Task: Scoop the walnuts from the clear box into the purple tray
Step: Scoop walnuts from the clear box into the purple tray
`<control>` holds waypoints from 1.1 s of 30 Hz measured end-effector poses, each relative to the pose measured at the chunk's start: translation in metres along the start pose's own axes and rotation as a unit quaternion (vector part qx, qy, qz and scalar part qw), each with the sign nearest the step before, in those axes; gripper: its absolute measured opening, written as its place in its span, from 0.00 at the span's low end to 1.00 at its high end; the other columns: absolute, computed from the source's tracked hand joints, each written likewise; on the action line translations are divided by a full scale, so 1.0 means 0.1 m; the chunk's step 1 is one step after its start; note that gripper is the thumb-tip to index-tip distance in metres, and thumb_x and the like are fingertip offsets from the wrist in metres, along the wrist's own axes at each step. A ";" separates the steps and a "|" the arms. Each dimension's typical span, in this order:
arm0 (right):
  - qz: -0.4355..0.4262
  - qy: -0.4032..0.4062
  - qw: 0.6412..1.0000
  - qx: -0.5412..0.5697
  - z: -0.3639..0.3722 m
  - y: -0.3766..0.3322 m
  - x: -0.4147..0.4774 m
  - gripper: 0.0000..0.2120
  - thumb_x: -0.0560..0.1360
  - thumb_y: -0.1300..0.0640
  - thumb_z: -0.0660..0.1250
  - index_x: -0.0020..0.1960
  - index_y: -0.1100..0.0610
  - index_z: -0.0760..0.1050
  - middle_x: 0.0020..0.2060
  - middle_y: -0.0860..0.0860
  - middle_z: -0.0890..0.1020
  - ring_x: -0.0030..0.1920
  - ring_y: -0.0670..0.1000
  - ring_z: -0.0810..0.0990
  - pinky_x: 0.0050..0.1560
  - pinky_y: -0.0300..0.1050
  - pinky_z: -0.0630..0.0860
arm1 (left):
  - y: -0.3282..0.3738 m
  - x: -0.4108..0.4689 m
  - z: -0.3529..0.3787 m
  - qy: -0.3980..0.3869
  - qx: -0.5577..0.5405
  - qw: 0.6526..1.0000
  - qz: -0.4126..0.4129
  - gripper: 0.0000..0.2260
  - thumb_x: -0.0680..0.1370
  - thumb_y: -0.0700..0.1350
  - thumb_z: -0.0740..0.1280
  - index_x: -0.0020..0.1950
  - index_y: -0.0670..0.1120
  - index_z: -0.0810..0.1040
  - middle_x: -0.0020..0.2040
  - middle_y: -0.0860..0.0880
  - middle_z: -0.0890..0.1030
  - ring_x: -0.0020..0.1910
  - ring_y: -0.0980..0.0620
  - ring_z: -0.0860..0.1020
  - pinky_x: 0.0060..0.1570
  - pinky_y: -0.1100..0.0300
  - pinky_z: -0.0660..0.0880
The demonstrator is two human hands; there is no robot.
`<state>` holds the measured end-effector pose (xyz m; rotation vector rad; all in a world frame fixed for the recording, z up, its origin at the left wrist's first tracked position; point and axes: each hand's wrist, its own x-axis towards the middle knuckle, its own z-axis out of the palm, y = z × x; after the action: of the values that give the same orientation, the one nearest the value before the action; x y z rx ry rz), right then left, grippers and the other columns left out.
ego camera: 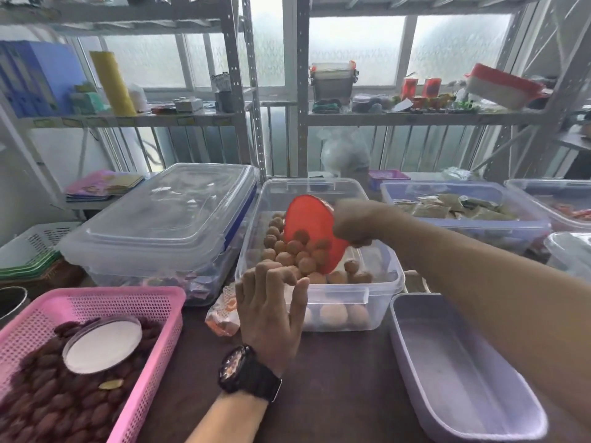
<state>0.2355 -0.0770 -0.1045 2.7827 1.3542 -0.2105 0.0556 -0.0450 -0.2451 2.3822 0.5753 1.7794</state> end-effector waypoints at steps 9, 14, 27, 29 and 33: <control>-0.010 -0.241 0.970 0.035 0.04 0.00 -0.11 0.12 0.71 0.65 0.54 0.32 0.60 0.72 0.20 0.52 0.73 0.14 0.47 0.62 0.21 0.32 0.60 | 0.03 0.01 0.01 0.007 0.004 1.000 -0.016 0.10 0.82 0.54 0.58 0.47 0.49 0.67 0.47 0.53 0.71 0.46 0.50 0.71 0.54 0.63 0.61; 0.018 -0.341 0.928 0.150 0.05 0.09 -0.15 0.15 0.76 0.64 0.51 0.35 0.61 0.72 0.19 0.50 0.70 0.14 0.44 0.58 0.19 0.28 0.54 | 0.01 0.00 0.03 0.007 0.012 1.000 -0.004 0.09 0.82 0.54 0.58 0.47 0.49 0.68 0.47 0.53 0.70 0.47 0.50 0.70 0.56 0.66 0.59; 0.121 -0.336 0.749 0.558 0.36 0.09 -0.23 0.13 0.80 0.62 0.49 0.40 0.59 0.67 0.19 0.50 0.70 0.14 0.42 0.61 0.15 0.31 0.53 | 0.07 -0.01 -0.02 0.011 -0.007 1.000 -0.022 0.11 0.82 0.56 0.56 0.49 0.50 0.68 0.49 0.53 0.71 0.48 0.50 0.72 0.58 0.63 0.62; 0.117 -0.342 0.722 0.590 0.28 0.14 -0.27 0.15 0.79 0.63 0.47 0.36 0.60 0.66 0.19 0.50 0.69 0.13 0.43 0.60 0.11 0.31 0.53 | 0.11 -0.01 -0.05 0.018 -0.026 0.999 -0.024 0.12 0.82 0.56 0.57 0.50 0.49 0.69 0.51 0.51 0.72 0.50 0.48 0.73 0.60 0.63 0.62; 0.100 -0.303 0.688 0.652 0.03 0.40 -0.41 0.15 0.79 0.64 0.46 0.37 0.60 0.65 0.19 0.50 0.68 0.13 0.42 0.59 0.12 0.29 0.51 | 0.21 -0.05 -0.10 0.069 -0.045 0.996 -0.018 0.13 0.81 0.57 0.60 0.50 0.48 0.70 0.51 0.49 0.75 0.51 0.47 0.74 0.55 0.54 0.67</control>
<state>0.2414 -0.1335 -0.1027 2.9220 0.7173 -2.6884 0.0496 -0.0672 -0.2402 2.1910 0.5365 1.9225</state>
